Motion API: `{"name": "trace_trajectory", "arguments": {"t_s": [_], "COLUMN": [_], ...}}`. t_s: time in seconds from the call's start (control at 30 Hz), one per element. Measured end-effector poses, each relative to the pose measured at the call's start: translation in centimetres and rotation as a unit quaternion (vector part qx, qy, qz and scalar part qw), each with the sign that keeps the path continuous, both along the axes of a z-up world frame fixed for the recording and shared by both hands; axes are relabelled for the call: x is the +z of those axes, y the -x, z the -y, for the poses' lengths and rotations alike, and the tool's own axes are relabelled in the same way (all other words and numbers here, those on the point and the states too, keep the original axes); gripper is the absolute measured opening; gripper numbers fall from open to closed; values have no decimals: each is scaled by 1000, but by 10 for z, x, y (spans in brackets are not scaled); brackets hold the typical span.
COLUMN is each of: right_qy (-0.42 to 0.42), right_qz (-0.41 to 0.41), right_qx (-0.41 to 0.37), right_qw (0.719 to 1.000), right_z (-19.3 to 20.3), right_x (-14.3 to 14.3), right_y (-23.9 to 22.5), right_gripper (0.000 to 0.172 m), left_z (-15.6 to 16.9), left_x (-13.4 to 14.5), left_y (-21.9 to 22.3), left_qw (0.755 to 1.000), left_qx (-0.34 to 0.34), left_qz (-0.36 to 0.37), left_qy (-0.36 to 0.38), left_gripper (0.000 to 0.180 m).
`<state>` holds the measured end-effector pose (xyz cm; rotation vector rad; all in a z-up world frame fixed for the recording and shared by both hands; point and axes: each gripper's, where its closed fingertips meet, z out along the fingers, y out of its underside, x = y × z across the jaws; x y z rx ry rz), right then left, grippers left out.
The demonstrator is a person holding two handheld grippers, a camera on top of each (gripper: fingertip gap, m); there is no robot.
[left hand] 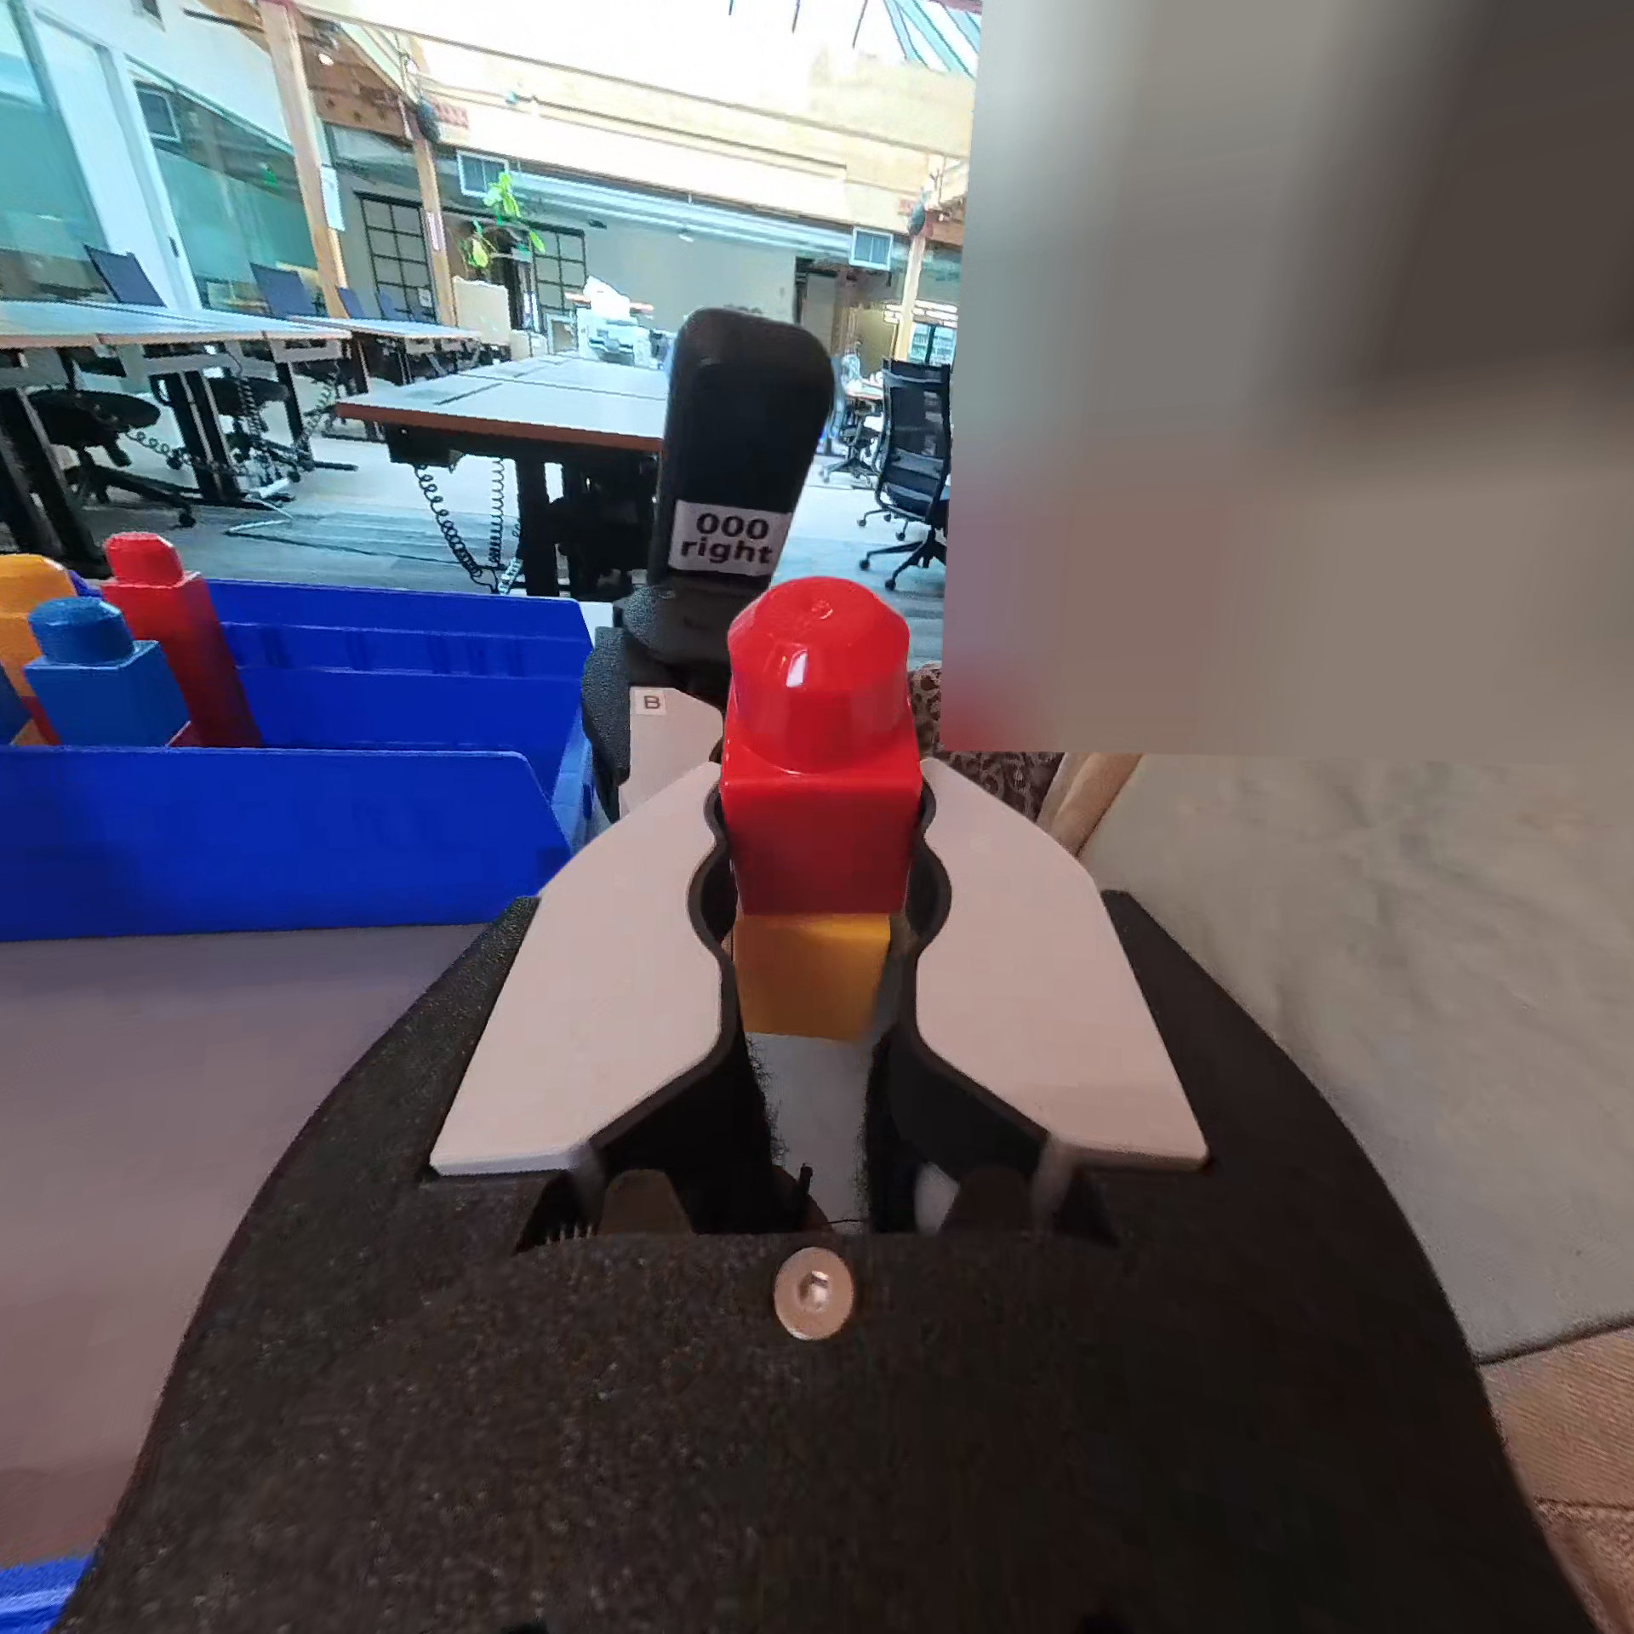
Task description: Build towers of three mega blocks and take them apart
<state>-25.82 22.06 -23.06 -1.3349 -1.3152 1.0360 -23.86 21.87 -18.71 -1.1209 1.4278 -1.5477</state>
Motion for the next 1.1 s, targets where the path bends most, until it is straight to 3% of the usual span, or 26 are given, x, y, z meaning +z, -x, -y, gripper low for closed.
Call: {"name": "trace_trajectory", "arguments": {"t_s": [0.2,0.33,0.6,0.7,0.9,0.97,1.1], "right_qy": [5,-13,-45,-57,-95,-93,-74], "right_qz": [-71,-138,-136,-134,-128,-137,-149], "right_qx": [2,-10,-58,-96,-173,-169,-126], "right_qw": [997,990,988,985,972,972,978], "right_z": [-3,-6,-12,-18,-30,-28,-19], "right_x": [19,42,59,65,79,81,74], "right_y": [-5,-18,-39,-43,-46,-42,-34], "right_gripper": [37,37,37,37,37,37,37], "left_z": [-4,-3,-6,-14,-25,-23,-11], "left_x": [9,12,8,21,30,25,14], "left_y": [-6,-17,-34,-39,-32,-34,-34], "left_qw": [997,990,992,983,941,942,967], "left_qx": [40,66,81,140,261,257,186], "left_qz": [-18,-43,9,63,138,124,98], "left_qy": [-57,-121,-95,-103,-165,-179,-146], "left_gripper": [39,65,64,67,61,62,66]}}
